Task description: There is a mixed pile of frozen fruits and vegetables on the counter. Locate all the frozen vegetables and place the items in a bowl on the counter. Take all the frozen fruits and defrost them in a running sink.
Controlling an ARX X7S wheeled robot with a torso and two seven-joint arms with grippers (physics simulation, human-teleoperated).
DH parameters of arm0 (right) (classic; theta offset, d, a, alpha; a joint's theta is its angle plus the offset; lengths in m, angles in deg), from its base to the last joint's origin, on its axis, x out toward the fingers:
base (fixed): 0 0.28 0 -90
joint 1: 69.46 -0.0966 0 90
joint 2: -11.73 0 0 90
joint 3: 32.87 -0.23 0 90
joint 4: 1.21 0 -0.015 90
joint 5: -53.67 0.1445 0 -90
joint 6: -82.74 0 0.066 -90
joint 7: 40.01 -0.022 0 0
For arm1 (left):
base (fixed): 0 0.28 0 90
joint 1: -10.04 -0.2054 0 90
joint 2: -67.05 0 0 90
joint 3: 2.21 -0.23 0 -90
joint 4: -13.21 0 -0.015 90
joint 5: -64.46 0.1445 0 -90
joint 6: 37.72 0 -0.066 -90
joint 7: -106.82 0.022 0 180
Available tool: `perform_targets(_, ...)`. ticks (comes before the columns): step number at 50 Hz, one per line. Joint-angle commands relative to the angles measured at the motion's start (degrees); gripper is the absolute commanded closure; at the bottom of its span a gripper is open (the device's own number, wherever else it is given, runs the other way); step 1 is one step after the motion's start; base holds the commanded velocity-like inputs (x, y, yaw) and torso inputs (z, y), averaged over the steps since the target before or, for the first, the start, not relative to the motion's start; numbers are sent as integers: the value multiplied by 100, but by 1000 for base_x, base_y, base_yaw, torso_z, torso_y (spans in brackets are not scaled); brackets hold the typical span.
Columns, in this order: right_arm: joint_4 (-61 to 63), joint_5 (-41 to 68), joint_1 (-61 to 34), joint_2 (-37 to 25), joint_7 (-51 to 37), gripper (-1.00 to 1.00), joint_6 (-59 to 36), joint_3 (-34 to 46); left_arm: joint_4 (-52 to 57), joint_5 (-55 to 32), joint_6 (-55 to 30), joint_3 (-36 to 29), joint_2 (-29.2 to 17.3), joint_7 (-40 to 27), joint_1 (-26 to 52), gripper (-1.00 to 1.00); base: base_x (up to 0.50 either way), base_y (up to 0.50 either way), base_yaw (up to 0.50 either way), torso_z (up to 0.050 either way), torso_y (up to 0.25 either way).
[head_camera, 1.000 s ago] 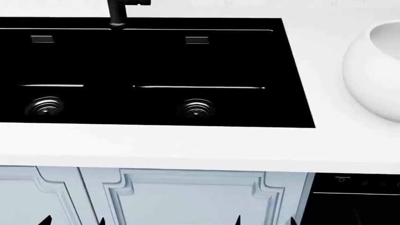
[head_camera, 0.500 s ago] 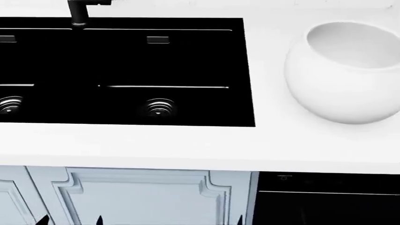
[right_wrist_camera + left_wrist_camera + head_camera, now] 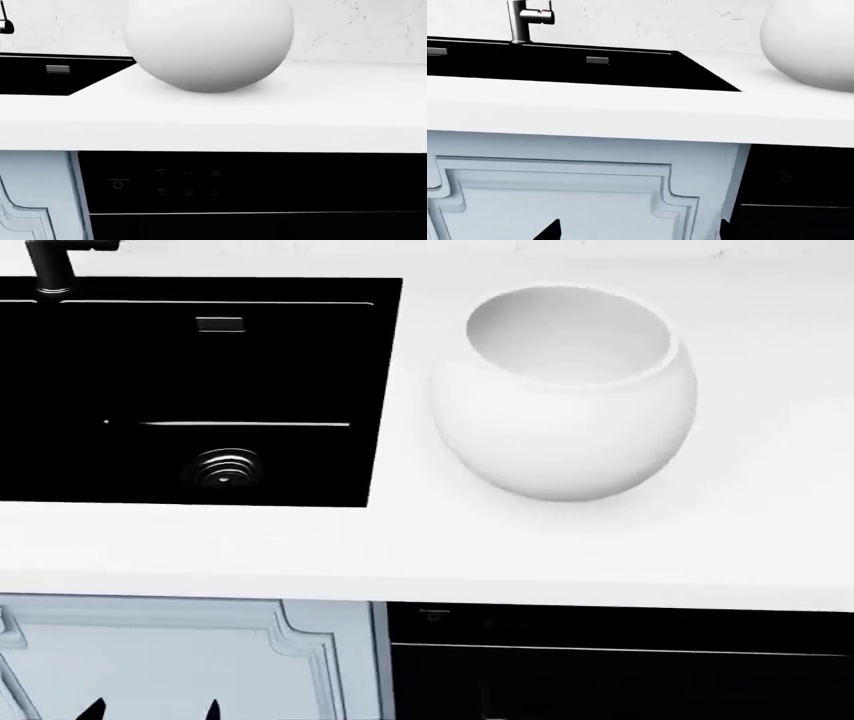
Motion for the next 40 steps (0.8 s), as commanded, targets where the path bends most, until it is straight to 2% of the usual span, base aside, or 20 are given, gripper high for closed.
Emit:
perform_targets(1,61,-105,61,71,80,-100,4,-52,38,148,36,49,72,6,26,-100,0,-500,0,0,0)
perform_targets(11,69,-103,70,24,36,-100,41,9,49,97,60,12,31,-30,6,-100,29,-437,0,0,0)
perform_targets(24,84,8,59,-14,-14,-100,12,15,31,-123,43,-5,-33,51,33,-100,49,-25,0,0,0)
perform_targets(27,257,206,-12,-42,5,-100,-210,-73,241,-378,-411,-56,-170,237,89,-100,0,0,0,0,0)
perform_targets(28,559,-124,-17,-163,-141,-100,-185,-27,475,-327,-665,-129,-266,230,211,-100,0,0,0,0,0)
perform_targets(29,978,109,-79,-233,-105,-100,-623,-142,689,-219,-943,-174,-406,164,274,-100,0,0,0,0,0)
perform_targets(31,1889,333,-323,-483,-137,-100,-1527,-337,1647,-687,-1906,28,-629,66,474,-100,0,0,0,0,0)
perform_targets(34,2693,617,-684,-841,-100,-100,-2528,-572,2407,-805,-2869,42,-901,-174,786,-100,0,0,0,0,0)
perform_targets(40,3508,1177,-1206,-1478,32,-100,-3785,-1194,3512,-1609,-4047,587,-1270,-340,1009,-100,0,0,0,0,0)
